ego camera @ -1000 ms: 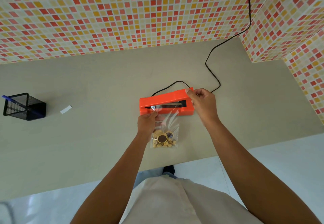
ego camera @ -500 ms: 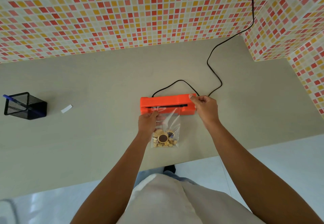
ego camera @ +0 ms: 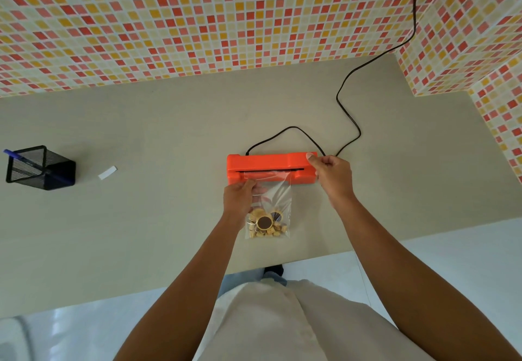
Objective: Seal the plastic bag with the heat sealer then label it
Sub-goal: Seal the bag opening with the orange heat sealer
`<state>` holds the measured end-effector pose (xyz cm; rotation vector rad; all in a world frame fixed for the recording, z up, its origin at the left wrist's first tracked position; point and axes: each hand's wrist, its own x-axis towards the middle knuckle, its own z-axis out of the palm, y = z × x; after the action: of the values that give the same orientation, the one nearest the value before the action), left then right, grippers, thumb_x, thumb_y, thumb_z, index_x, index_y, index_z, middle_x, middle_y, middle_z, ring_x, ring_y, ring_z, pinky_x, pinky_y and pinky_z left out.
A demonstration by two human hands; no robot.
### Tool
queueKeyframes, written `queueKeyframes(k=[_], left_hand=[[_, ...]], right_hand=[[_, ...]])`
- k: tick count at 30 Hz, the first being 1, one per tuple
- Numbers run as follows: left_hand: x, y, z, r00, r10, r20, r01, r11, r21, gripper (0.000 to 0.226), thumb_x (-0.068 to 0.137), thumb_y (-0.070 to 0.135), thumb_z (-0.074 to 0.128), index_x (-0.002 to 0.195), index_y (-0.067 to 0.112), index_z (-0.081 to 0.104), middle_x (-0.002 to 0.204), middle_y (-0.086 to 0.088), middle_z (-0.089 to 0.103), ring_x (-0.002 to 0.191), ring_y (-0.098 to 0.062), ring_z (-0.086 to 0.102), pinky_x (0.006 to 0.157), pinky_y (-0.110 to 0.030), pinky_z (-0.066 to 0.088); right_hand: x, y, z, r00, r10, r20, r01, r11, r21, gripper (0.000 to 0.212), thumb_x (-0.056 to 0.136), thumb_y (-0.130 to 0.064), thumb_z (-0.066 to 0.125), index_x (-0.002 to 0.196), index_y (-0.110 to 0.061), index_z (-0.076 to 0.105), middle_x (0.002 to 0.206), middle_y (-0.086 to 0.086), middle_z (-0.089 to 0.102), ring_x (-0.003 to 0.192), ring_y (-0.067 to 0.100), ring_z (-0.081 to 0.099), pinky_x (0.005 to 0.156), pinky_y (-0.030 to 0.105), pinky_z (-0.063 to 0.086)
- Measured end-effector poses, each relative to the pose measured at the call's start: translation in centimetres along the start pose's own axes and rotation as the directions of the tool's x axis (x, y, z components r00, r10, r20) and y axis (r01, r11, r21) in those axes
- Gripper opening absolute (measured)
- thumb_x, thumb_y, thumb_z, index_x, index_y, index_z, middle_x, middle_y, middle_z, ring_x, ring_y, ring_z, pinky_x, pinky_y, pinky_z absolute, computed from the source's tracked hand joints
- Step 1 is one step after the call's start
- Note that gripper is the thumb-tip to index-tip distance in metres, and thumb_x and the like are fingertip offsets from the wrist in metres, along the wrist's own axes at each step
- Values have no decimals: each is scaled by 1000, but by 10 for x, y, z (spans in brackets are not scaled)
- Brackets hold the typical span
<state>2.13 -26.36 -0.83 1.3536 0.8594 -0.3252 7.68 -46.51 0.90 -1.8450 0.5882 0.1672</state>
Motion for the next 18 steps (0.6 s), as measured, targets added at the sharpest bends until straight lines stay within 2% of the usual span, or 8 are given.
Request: queueKeyframes(k=[3,8,13,18], left_hand=[[2,-1,0,1000,-6,7,6,1000,-6,22,94,20,57,95,3,71,90,-14,76,72,-32,71,53,-30,55],[5,-3,2,1000,-1,10,1,1000,2,25,94,19,57,100,-1,71,92,-16,76,74,-31,71,44,-24,50],[8,-4,2,1000,7,8,-7,1000,10,23,94,19,58,103,2,71,92,-15,76,78,-31,73,54,-30,56],[10,-3,2,1000,10,9,-10,1000,-1,23,94,22,58,102,5,71,92,-13,76,80,-30,74,66,-38,61]], right_hand=[[-1,-3,-1,1000,9,15,-9,1000,21,33,81,-44,77,71,-15,65,58,-5,59,50,8,51,60,29,43],[-8,-24,-2,999,-18,31,15,995,98,33,79,-40,79,64,-17,62,55,-5,57,50,10,48,59,32,41],[-18,-62,-1,979,-174,103,157,975,155,35,80,-39,79,62,-14,60,56,0,51,50,12,43,54,27,39],[-18,-69,5,980,-177,90,163,976,144,38,78,-41,79,64,-12,60,59,6,50,51,14,41,56,30,38]])
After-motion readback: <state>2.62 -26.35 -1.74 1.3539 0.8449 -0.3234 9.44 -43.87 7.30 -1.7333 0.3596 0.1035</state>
